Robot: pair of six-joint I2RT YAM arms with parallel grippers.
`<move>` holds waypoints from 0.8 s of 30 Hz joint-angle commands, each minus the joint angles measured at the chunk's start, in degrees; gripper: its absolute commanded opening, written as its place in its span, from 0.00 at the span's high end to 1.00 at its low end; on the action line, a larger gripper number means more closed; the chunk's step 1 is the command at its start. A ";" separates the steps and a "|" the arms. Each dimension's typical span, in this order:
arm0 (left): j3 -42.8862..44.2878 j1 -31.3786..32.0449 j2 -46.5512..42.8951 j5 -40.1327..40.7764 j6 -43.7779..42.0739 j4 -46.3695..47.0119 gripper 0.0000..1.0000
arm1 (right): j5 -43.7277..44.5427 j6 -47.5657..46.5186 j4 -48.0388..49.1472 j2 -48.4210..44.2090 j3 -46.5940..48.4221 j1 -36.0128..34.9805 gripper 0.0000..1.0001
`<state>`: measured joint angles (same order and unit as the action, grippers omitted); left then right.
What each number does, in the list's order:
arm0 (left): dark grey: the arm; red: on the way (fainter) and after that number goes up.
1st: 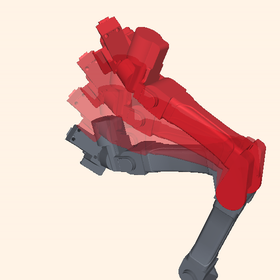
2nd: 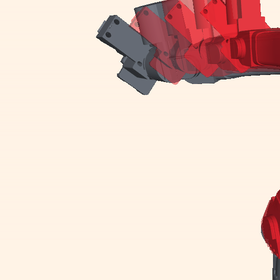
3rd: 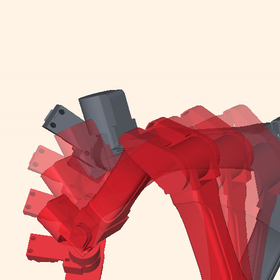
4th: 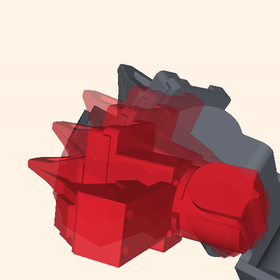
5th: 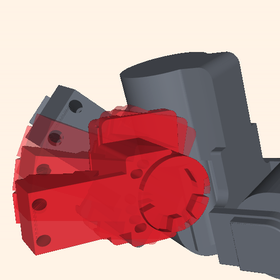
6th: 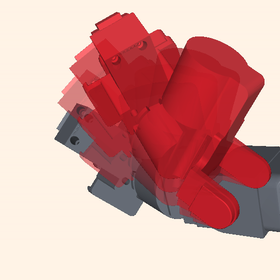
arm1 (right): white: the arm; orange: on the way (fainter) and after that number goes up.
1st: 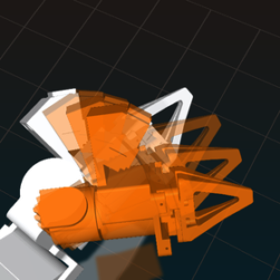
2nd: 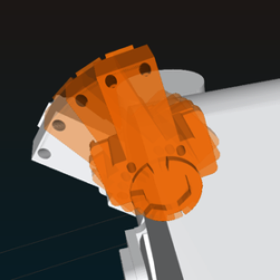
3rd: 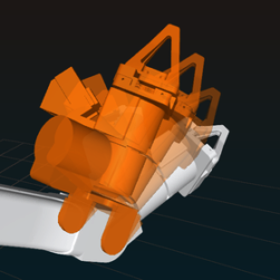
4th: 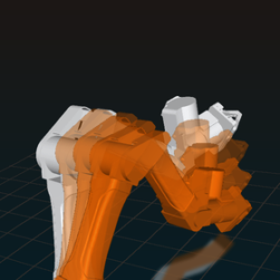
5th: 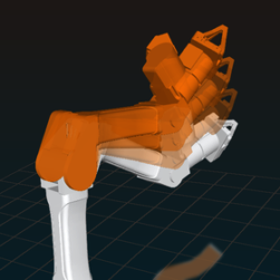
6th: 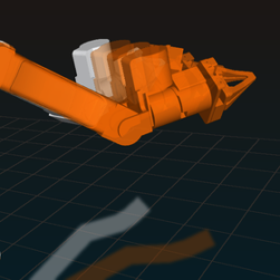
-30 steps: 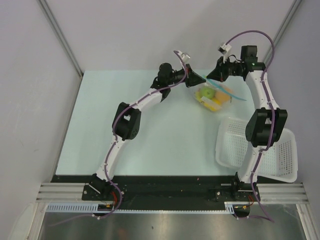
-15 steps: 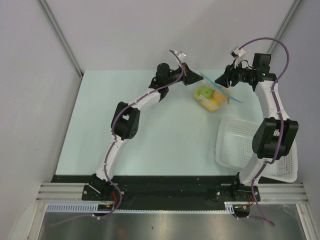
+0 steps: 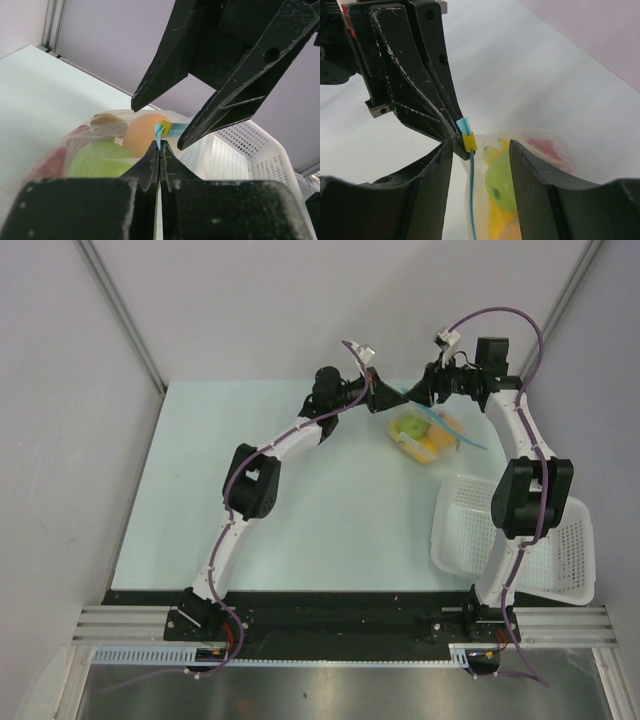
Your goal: Open the zip-top bag and remove the fake food
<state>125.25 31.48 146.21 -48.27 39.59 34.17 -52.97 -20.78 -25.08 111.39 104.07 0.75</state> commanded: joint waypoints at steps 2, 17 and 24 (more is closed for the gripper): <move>0.70 0.24 -5.50 -1.39 0.22 1.95 1.00 | -1.34 0.56 1.26 0.58 2.80 -0.14 0.49; 0.17 0.24 -5.76 -0.60 1.19 2.83 1.00 | -3.72 2.41 2.58 1.81 3.33 -0.49 0.83; -3.69 -0.28 -7.69 4.94 1.98 3.35 1.00 | -3.19 0.56 1.09 -1.70 -0.44 0.12 1.00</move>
<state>122.89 31.35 145.12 -46.81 40.25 34.48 -55.96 -18.72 -24.58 112.99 104.84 0.64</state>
